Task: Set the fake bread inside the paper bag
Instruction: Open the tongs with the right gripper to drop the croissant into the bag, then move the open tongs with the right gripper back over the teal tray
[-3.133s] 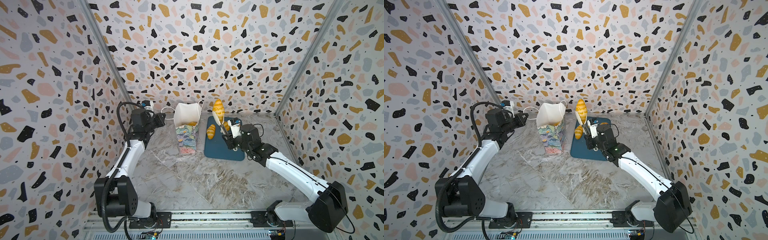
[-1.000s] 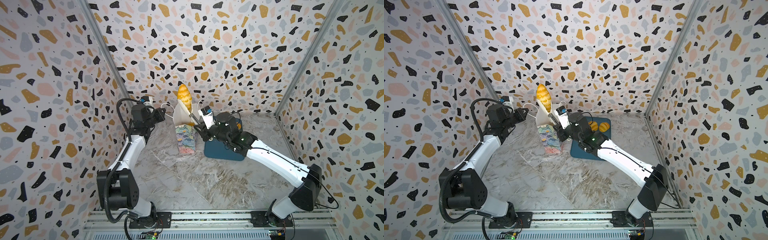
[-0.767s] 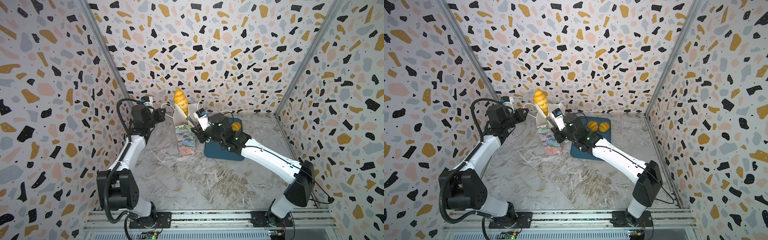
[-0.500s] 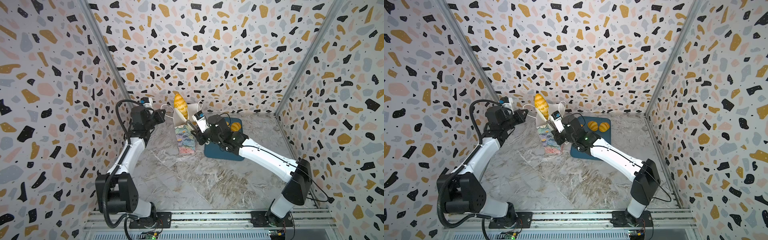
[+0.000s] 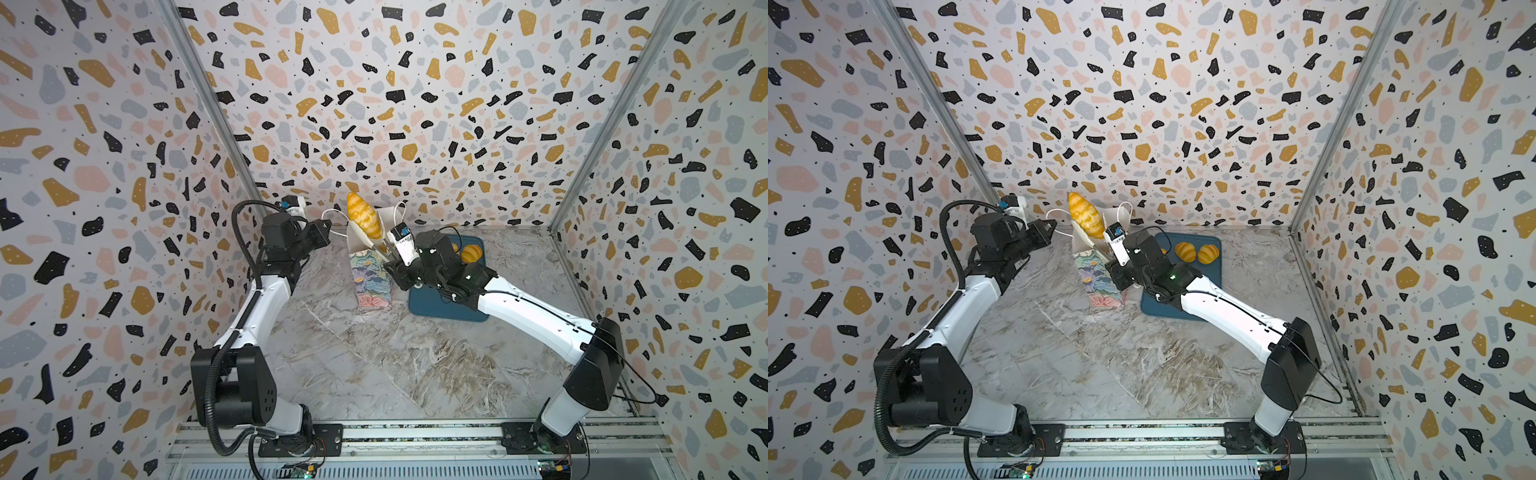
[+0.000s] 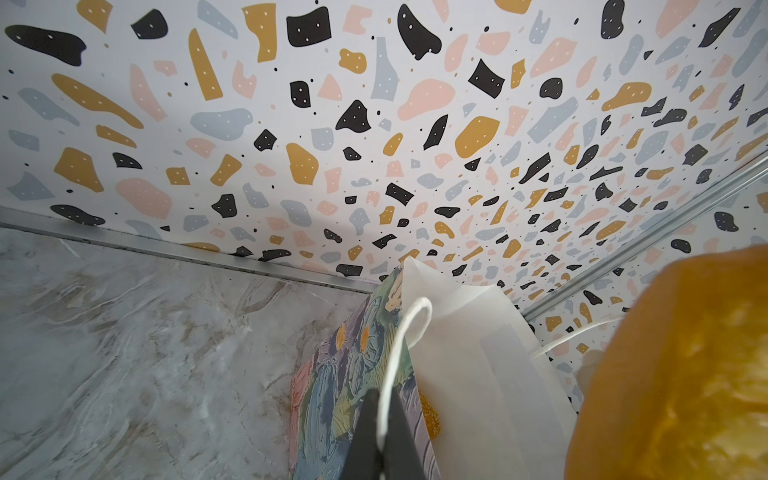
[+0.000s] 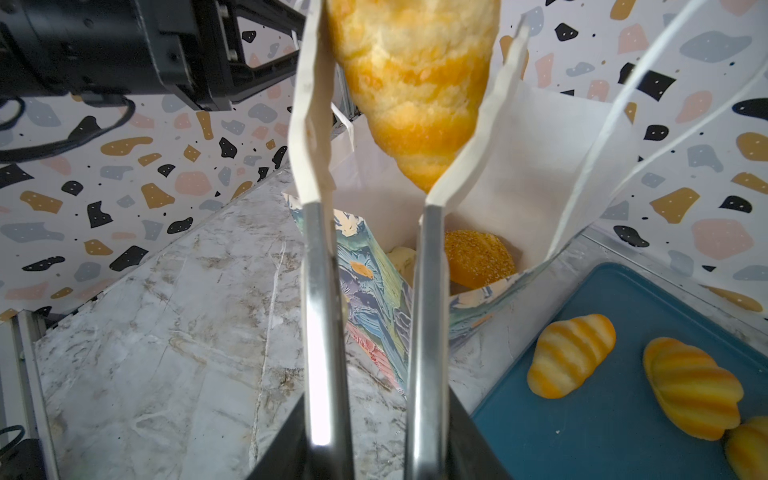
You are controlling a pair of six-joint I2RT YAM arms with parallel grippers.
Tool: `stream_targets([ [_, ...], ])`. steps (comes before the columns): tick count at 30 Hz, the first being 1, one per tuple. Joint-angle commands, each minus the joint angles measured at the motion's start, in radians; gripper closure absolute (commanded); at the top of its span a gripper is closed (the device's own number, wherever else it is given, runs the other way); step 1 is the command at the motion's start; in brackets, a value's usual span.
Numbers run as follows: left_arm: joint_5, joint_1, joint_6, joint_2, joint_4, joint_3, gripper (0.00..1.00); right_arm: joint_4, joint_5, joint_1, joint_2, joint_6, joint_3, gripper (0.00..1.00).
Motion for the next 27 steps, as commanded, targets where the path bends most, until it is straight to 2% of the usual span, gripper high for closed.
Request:
stream_targets([
  [1, -0.001, -0.003, 0.019, -0.017, 0.043, -0.013, 1.0, 0.021, 0.028, 0.006, -0.03, 0.015, 0.002, 0.52],
  [6, -0.001, -0.003, 0.018, -0.017, 0.043, -0.012, 1.0, 0.022, 0.035, 0.006, -0.038, 0.017, -0.005, 0.48],
  [27, -0.003, -0.002, 0.018, -0.019, 0.043, -0.013, 1.0, 0.003, 0.049, 0.006, -0.181, -0.003, -0.037, 0.47],
])
